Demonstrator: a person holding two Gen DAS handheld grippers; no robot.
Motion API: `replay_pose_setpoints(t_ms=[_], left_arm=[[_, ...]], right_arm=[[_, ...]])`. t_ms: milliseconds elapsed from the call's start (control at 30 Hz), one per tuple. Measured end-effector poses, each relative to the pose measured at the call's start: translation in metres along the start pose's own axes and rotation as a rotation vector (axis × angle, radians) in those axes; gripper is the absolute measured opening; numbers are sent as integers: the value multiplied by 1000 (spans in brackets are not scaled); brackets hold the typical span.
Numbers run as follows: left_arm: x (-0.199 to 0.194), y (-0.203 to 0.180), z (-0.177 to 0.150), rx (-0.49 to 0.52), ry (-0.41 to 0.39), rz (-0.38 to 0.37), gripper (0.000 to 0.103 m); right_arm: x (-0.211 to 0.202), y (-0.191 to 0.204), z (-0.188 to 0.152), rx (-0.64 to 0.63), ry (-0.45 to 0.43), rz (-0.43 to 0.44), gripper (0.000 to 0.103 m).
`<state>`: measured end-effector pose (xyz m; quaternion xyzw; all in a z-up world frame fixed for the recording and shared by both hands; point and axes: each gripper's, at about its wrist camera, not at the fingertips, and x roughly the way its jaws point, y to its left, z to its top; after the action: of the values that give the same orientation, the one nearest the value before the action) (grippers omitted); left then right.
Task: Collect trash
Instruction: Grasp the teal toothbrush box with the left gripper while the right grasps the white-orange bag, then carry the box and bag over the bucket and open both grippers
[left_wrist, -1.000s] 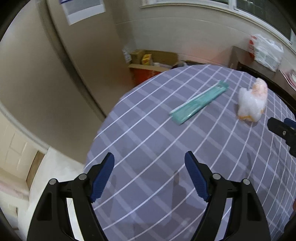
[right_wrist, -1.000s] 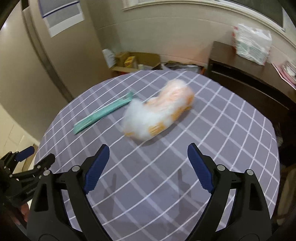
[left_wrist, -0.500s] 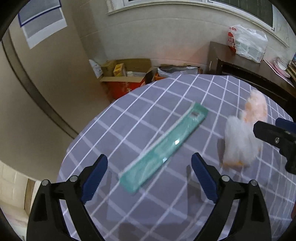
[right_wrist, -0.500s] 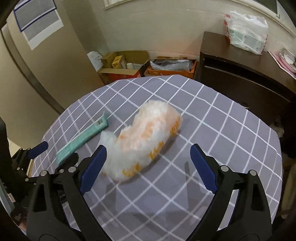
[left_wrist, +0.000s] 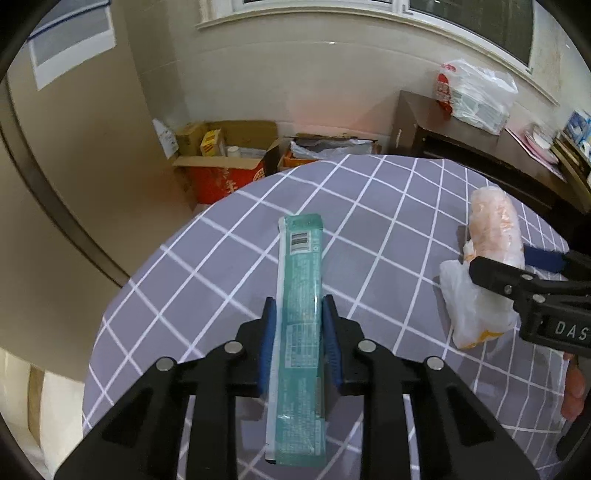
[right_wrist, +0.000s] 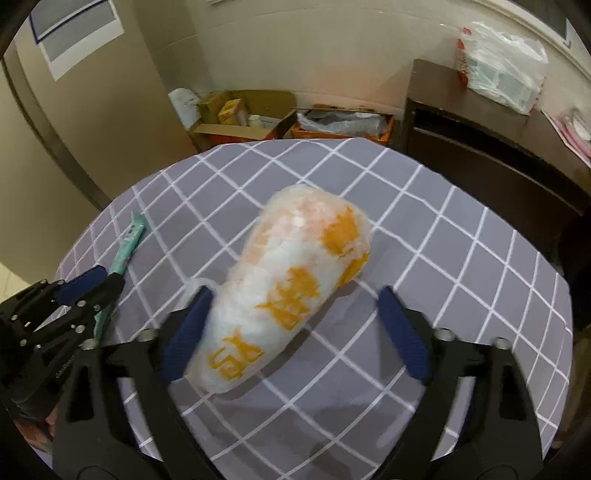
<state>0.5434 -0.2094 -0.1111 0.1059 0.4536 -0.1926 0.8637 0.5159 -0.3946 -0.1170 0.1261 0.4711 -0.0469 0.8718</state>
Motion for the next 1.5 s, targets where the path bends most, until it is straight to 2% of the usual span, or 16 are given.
replay_pose_setpoints(t_ms=[33,67,167,233,400,700,767,867,1133,1233,1500], left_arm=[[-2,1,-2,-11,5,-1,24],[-3,3,-4,-18,9,3,24],[-7,7,-13,-36,9,13,24],[-13,11,-21,-50,6,20,24],[-28,20,-41,-74,13,62,24],[-54,35,-74,-116,9,88,24],[-62,39,-81,-121,-7,92,11],[-74,45,-87,-133,-17,96,9],[-90,67,-109,-156,-17,112,8],[-98,75,-116,-174,-19,93,7],[-125,97,-133,-206,-55,131,7]], right_arm=[[-2,1,-1,-1,3,29,55],[-6,5,-3,-12,4,44,51],[-16,13,-12,-62,-16,-7,45],[-22,17,-17,-63,-16,7,44],[-36,27,-31,-77,-32,19,43],[-55,51,-59,-95,-32,31,43],[-63,61,-66,-113,-38,38,43],[-70,74,-73,-136,-46,42,43],[-88,107,-90,-187,-65,77,43],[-92,115,-96,-198,-63,77,43],[-104,148,-106,-256,-75,95,43]])
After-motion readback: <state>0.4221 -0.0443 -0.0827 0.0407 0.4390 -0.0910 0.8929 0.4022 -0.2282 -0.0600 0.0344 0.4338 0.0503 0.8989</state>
